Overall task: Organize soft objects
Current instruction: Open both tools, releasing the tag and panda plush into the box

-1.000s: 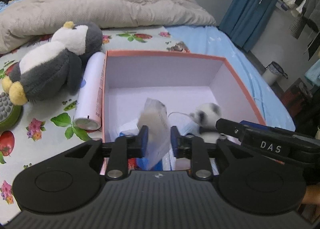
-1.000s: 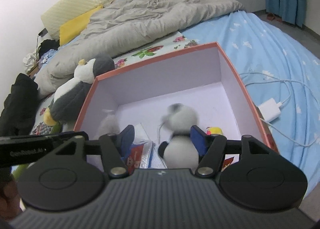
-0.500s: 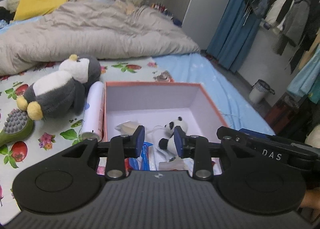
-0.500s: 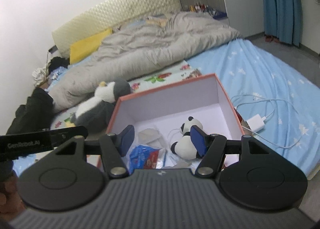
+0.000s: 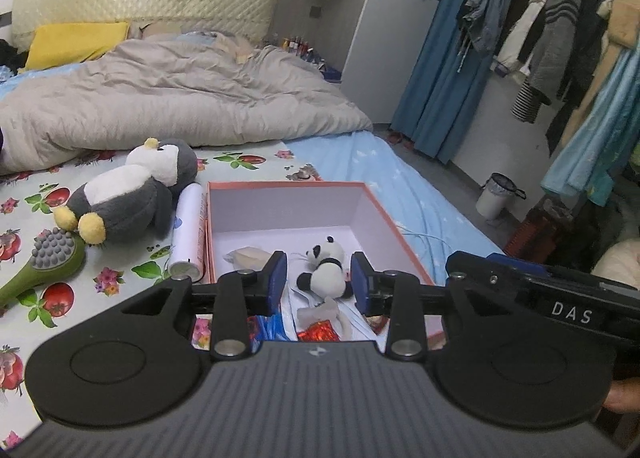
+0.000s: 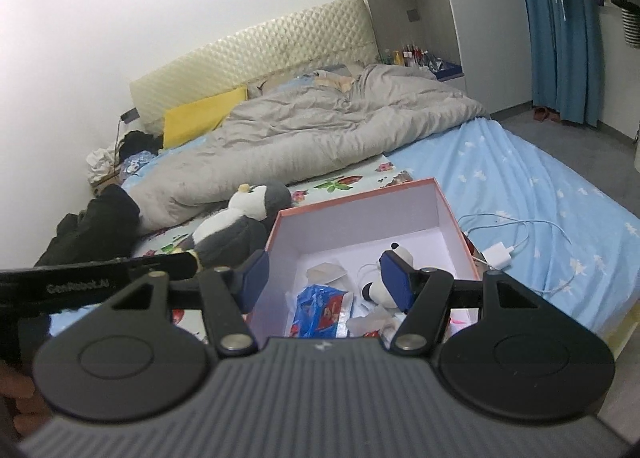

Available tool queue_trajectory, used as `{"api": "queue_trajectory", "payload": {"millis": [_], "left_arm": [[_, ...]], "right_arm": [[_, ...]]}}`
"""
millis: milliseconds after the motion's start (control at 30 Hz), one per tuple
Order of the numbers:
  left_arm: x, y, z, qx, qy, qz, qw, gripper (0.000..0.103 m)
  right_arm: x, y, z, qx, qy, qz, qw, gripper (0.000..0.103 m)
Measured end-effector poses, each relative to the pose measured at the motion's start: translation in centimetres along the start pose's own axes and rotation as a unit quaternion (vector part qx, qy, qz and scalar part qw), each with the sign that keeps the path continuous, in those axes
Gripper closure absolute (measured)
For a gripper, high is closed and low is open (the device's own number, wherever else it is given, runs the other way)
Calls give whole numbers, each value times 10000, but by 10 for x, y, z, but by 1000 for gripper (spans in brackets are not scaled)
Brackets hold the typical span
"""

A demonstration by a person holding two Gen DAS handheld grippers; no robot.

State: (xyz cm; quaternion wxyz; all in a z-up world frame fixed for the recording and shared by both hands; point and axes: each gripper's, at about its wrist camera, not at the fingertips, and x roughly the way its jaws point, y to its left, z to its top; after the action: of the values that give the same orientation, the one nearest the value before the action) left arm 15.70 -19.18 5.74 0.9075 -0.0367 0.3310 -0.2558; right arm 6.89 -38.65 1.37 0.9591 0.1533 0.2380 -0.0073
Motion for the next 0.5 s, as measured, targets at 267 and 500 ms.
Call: {"api": "queue_trajectory", "payload": {"millis": [267,500], "left_arm": [[-34,-9,-27,5,-21,-73,10000,61],[-43,-7,-49,-57,36,37,10000,60]], "right_arm": [[-32,6,-22,-24,-83,-112,9999,39],[-32,2,-45,-82,-21,-303,9995,39]]}}
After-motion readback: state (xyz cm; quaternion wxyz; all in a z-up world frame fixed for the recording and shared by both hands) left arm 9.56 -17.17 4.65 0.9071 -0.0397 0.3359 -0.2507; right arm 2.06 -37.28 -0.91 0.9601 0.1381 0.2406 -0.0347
